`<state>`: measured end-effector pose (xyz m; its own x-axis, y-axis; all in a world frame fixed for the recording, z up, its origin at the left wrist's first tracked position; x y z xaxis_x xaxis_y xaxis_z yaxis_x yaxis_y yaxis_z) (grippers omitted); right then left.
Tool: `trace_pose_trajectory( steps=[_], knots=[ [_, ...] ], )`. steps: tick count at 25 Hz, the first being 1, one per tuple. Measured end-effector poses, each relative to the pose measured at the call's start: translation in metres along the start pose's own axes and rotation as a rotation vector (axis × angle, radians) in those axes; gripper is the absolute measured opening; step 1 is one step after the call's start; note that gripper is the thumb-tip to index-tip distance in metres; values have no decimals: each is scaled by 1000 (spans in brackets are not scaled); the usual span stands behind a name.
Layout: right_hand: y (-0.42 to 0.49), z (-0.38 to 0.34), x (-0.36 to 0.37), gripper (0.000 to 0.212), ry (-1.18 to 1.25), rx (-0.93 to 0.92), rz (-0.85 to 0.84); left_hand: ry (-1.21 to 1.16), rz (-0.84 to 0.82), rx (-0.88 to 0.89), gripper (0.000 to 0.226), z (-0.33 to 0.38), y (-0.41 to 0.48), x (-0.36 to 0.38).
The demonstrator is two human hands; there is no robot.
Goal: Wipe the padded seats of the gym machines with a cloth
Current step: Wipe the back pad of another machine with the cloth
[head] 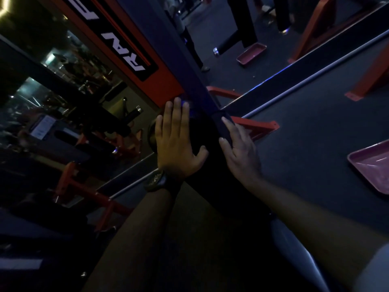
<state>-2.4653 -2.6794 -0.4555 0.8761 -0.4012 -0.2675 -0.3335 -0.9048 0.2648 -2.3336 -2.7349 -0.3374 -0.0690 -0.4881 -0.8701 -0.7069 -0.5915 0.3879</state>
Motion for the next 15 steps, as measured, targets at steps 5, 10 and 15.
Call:
trace_pose_trajectory(
  steps=[5,10,15],
  knots=[
    [15,-3,-7,53,-23,-125,5,-39,2,-12,109,2,0,-3],
    [3,0,-6,51,25,-36,-13,-27,6,-45,113,7,-2,-1],
    [28,-18,-7,52,43,-194,55,-97,17,-68,112,9,-1,-2]
  ],
)
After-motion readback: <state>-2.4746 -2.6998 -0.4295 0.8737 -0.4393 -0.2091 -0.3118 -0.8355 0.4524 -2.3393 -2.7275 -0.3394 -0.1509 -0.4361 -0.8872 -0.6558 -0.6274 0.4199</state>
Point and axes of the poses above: each hand's wrist, its own y-axis towards the middle knuckle, its own x-axis out of the palm, z = x × y, the point moved 1 cm from there along y, towards the middle knuckle, and after that the axes turned 11 degrees about -z, right-handed, at the moved point
